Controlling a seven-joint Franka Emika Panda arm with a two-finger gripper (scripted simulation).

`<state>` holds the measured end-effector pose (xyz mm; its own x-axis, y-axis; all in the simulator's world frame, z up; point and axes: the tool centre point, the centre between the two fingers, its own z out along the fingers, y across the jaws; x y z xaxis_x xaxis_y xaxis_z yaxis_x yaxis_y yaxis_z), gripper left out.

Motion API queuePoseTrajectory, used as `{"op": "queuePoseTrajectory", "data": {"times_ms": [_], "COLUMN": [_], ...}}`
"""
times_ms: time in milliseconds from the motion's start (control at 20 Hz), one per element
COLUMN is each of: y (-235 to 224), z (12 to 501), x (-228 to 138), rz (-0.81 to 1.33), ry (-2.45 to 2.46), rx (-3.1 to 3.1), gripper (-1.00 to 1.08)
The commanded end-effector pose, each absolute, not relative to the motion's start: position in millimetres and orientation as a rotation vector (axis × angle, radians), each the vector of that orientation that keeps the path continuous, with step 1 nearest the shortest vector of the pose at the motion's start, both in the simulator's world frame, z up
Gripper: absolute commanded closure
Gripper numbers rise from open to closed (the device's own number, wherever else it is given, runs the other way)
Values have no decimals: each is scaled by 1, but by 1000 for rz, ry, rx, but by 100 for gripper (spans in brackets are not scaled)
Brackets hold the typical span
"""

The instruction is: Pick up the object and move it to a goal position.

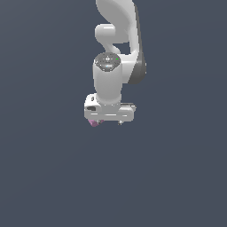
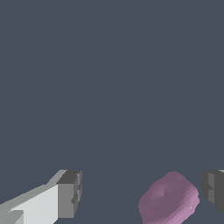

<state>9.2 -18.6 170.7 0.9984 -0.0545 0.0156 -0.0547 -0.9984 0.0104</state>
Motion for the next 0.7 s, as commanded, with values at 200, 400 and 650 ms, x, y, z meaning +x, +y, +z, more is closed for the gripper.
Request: {"op": "queuePoseTrajectory", "data": {"times_ms": [200, 400, 650], "y": [-17, -15, -15], "z": [175, 184, 184], "x": [11, 16, 16], "rz": [40, 73, 75], "ry": [-89, -93, -95], "rx": [3132, 3138, 3138], "gripper": [-92, -92, -92]}}
